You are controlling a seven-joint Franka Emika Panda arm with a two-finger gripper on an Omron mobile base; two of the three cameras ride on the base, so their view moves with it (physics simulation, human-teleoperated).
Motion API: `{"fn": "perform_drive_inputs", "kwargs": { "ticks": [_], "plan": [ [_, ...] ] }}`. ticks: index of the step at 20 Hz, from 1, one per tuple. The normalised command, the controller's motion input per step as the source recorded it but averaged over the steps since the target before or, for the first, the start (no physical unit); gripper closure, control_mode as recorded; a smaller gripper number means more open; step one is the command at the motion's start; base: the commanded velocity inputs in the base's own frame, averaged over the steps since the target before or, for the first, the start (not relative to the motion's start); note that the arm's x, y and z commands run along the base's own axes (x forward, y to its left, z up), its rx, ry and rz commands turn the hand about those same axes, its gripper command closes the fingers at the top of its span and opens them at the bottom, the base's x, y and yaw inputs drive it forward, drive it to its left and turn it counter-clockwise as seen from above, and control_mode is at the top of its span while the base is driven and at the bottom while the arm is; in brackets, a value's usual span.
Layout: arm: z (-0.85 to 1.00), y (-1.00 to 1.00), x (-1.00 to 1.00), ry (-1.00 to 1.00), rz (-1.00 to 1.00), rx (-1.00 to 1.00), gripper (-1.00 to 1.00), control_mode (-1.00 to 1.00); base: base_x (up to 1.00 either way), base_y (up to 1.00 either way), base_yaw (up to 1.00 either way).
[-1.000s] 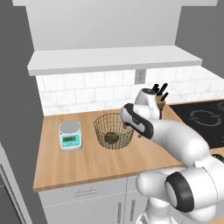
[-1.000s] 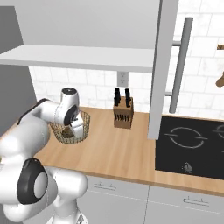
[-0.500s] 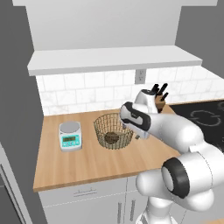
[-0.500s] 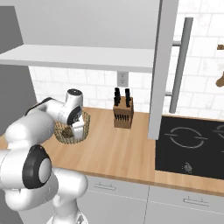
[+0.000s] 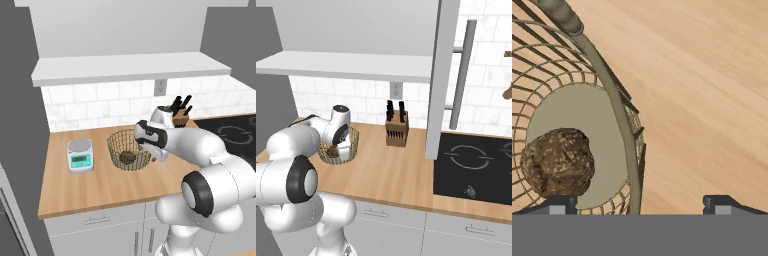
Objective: Open the cabinet, pick up the bread from the cabinet and place it in the basket. Then move the basket to the dining counter.
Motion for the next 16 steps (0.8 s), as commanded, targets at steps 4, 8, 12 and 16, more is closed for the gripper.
{"fn": "perform_drive_inputs", "kwargs": {
  "ticks": [4, 8, 12, 16],
  "plan": [
    [-0.21, 0.01, 0.19, 0.02, -0.02, 0.00, -1.00, -1.00, 0.00, 0.00, 0.00],
    [-0.34, 0.13, 0.13, 0.03, -0.01, 0.00, -1.00, -1.00, 0.00, 0.00, 0.00],
    [-0.30, 0.21, 0.07, 0.02, 0.00, 0.00, 1.00, -1.00, 0.00, 0.00, 0.00],
    [-0.28, 0.08, -0.06, 0.04, 0.00, 0.00, 1.00, -1.00, 0.00, 0.00, 0.00]
  ]
}}
